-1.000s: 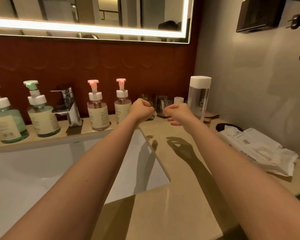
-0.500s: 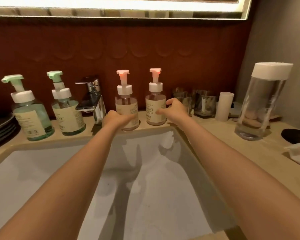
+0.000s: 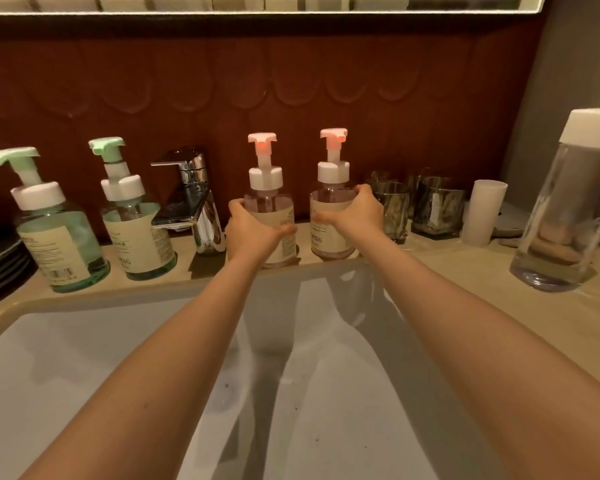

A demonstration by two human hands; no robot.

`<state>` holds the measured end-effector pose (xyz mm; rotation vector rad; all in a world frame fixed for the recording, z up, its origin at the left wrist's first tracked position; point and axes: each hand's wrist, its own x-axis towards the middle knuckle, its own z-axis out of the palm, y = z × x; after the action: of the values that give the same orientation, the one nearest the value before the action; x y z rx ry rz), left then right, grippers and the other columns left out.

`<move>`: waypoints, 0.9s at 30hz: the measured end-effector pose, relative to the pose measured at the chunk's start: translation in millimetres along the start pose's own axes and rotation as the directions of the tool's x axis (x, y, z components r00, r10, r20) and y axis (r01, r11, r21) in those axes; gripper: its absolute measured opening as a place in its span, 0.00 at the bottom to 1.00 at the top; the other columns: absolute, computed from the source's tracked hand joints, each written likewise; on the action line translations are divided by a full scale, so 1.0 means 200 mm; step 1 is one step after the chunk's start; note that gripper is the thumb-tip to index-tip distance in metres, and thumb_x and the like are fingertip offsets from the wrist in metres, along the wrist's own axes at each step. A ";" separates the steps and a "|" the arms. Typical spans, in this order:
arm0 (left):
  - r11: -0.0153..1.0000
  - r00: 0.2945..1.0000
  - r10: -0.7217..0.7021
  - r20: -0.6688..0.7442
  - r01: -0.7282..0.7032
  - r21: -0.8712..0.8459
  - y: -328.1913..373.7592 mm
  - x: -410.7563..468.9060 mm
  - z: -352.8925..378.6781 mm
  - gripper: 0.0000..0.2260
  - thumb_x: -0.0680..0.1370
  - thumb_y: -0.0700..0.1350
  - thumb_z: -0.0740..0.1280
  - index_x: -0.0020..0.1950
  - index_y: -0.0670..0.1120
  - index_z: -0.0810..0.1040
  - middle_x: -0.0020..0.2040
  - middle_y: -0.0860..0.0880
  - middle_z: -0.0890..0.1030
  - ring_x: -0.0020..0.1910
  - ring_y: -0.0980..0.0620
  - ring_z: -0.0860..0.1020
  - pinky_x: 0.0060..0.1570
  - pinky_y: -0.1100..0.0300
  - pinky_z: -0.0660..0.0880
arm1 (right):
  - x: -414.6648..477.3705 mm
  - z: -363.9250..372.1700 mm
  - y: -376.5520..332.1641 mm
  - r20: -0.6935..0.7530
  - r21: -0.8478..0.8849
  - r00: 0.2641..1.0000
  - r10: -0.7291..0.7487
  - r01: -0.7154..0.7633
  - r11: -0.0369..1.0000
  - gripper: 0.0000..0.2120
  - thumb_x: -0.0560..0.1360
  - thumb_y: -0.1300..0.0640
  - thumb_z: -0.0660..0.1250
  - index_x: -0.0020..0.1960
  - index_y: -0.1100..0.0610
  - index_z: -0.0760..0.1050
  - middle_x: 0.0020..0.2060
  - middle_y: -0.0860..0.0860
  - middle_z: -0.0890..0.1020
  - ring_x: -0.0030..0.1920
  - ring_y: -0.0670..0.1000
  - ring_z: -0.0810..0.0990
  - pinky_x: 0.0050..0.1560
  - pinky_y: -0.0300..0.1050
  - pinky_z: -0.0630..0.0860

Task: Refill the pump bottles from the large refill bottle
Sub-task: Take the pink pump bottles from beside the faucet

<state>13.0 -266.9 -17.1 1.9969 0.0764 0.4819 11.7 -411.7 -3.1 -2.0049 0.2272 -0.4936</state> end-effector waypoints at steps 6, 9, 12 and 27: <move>0.999 0.999 0.035 0.012 -0.035 -0.021 0.11 -0.11 -0.05 0.36 0.66 0.49 0.78 0.67 0.44 0.62 0.64 0.46 0.73 0.62 0.47 0.73 0.56 0.54 0.71 | -0.12 -0.20 -0.02 -0.048 0.069 0.998 0.034 -0.031 0.997 0.41 0.65 0.51 0.77 0.71 0.57 0.60 0.66 0.53 0.72 0.66 0.54 0.71 0.61 0.50 0.70; 0.999 0.998 0.047 0.032 -0.047 -0.020 0.19 -0.21 -0.07 0.36 0.66 0.50 0.77 0.67 0.44 0.62 0.64 0.46 0.73 0.62 0.47 0.73 0.56 0.54 0.71 | -0.21 -0.34 -0.02 -0.056 0.082 0.997 0.050 -0.045 0.996 0.40 0.66 0.51 0.77 0.71 0.57 0.61 0.66 0.53 0.72 0.65 0.54 0.71 0.60 0.50 0.70; 0.994 0.994 0.070 0.083 -0.063 -0.088 0.28 -0.36 -0.07 0.36 0.66 0.49 0.77 0.67 0.43 0.62 0.64 0.46 0.73 0.62 0.47 0.73 0.56 0.55 0.71 | -0.34 -0.50 0.00 -0.085 0.082 0.994 0.071 -0.064 0.995 0.39 0.67 0.52 0.76 0.71 0.56 0.60 0.67 0.53 0.71 0.66 0.56 0.70 0.62 0.53 0.70; 0.961 0.872 0.198 0.448 -0.083 -0.264 0.58 -1.05 0.28 0.36 0.65 0.48 0.78 0.66 0.45 0.63 0.62 0.47 0.74 0.59 0.49 0.74 0.58 0.53 0.74 | -0.75 -1.21 0.33 -0.263 0.025 0.942 0.209 -0.210 0.977 0.39 0.65 0.55 0.77 0.70 0.55 0.62 0.66 0.54 0.72 0.65 0.58 0.72 0.62 0.57 0.72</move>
<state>-176.2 -423.2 0.3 1.8360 -0.4179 0.0758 -225.0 -582.1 -0.4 -1.8877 0.6010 -0.6225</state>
